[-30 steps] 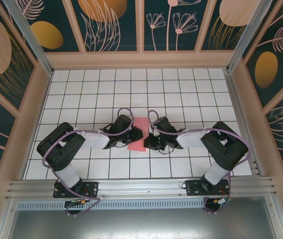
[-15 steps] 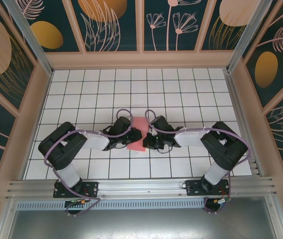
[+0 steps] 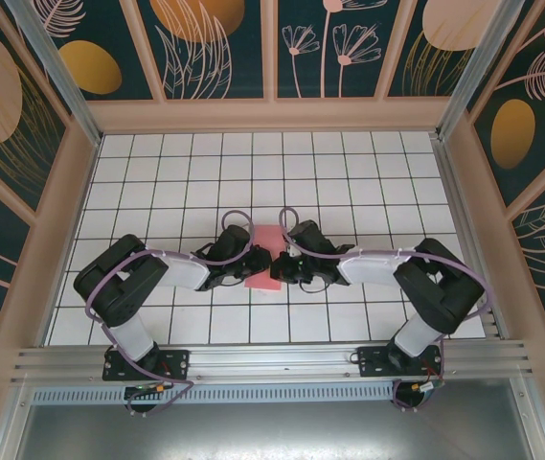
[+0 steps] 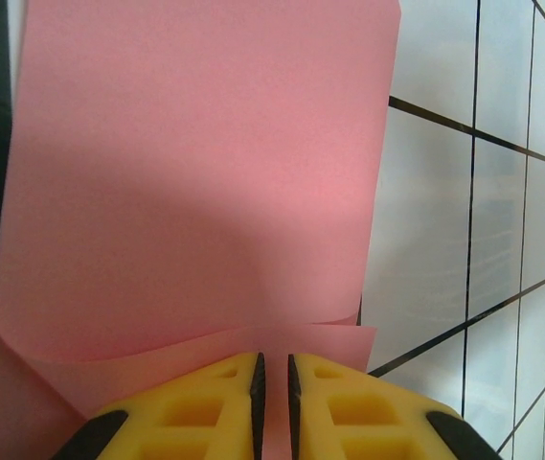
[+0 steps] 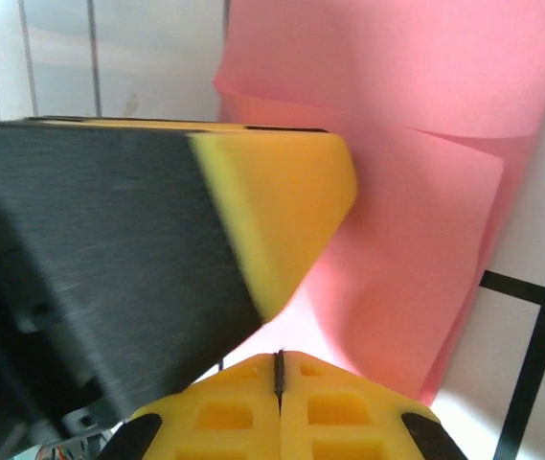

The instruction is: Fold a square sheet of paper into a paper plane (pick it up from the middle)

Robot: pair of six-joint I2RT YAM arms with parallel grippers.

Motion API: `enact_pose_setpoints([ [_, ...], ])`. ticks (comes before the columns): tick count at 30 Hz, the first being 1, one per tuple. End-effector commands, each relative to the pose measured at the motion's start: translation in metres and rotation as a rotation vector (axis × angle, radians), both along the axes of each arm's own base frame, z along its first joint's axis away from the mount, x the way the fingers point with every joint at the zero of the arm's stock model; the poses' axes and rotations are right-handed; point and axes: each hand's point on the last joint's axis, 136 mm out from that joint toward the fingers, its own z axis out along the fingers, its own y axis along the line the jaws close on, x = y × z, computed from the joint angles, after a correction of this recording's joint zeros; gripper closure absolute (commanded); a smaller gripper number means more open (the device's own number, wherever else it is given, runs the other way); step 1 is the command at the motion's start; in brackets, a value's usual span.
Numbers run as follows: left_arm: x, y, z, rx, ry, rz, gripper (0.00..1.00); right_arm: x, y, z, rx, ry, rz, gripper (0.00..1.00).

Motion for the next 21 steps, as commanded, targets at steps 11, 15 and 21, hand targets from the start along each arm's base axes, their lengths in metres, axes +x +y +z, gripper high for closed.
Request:
enact_pose_setpoints([
  [11, -0.009, 0.027, -0.031, 0.115, 0.065, 0.030, 0.82, -0.043, -0.047, -0.073, -0.216, 0.153, -0.013, 0.97],
  [15, 0.001, 0.039, -0.031, 0.130, 0.054, 0.053, 0.81, -0.044, -0.048, -0.074, -0.224, 0.155, -0.007, 0.98],
  [21, 0.011, 0.050, -0.026, 0.175, 0.015, 0.060, 0.81, -0.041, -0.045, -0.073, -0.240, 0.151, 0.009, 1.00],
])
